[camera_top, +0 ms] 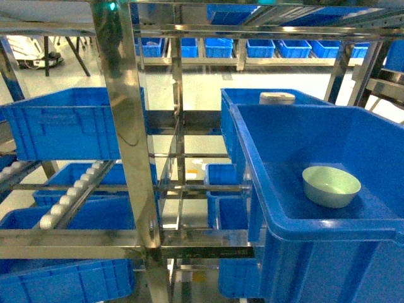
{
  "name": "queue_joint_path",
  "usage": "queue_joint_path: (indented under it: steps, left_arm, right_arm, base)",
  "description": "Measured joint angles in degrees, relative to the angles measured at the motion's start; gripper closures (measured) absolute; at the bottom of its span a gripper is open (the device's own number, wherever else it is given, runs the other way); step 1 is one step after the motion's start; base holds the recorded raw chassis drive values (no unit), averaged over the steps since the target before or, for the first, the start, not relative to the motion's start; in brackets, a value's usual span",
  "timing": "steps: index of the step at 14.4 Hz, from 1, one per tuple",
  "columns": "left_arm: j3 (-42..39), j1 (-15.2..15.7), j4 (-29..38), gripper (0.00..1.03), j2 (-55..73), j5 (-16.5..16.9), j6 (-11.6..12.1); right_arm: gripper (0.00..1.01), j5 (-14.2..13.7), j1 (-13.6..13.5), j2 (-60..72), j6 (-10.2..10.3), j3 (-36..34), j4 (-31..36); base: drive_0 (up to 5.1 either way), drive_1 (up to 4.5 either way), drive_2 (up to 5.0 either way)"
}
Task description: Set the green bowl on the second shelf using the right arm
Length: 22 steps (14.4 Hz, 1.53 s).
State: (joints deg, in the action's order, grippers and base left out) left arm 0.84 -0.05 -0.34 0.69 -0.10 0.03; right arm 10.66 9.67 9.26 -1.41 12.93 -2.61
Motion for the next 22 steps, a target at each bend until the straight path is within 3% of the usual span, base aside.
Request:
queue_joint_path:
  steps: [1,2,3,5,17,18,22]
  left_arm:
    - [0.0,0.0,0.1,0.05,0.0,0.0,0.0]
    - [0.0,0.0,0.0,0.05,0.0,-0.1,0.0]
    - [0.0,0.0,0.0,0.05,0.0,0.1,0.0]
    - [0.0,0.0,0.0,0.05,0.0,0.0,0.0]
    - [0.0,0.0,0.0,0.05,0.0,0.0,0.0]
    - [0.0,0.0,0.1,0.05,0.0,0.0,0.0]
    - [0.0,0.0,0.0,0.05,0.0,0.0,0.0]
  right_arm:
    - [0.48,-4.5,-2.5,-0.3,0.4,-1.2,0.2]
    - [0.61,-9.3,-8.6,-1.5,0.6,-3.2,0.2]
    - [0.75,-9.6,-10.0,-2.2,0.6,-4.5,0.7]
    - [0.99,-10.7,-9.7,-3.9,0.6,-6.2,1.4]
    - [0.99,-10.7,-9.7,-9.0,0.8,-12.1,2.3]
    - [0.96,-10.7,-9.7,-9.0,0.8,-12.1,2.3]
    - [0.37,-10.7,-9.7,-9.0,0.8,-12.1,2.3]
  base:
    - [0.0,0.0,0.0]
    - [0.0,0.0,0.0]
    - [0.0,0.0,0.0]
    - [0.0,0.0,0.0]
    - [0.0,0.0,0.0]
    - [0.0,0.0,0.0]
    - [0.0,0.0,0.0]
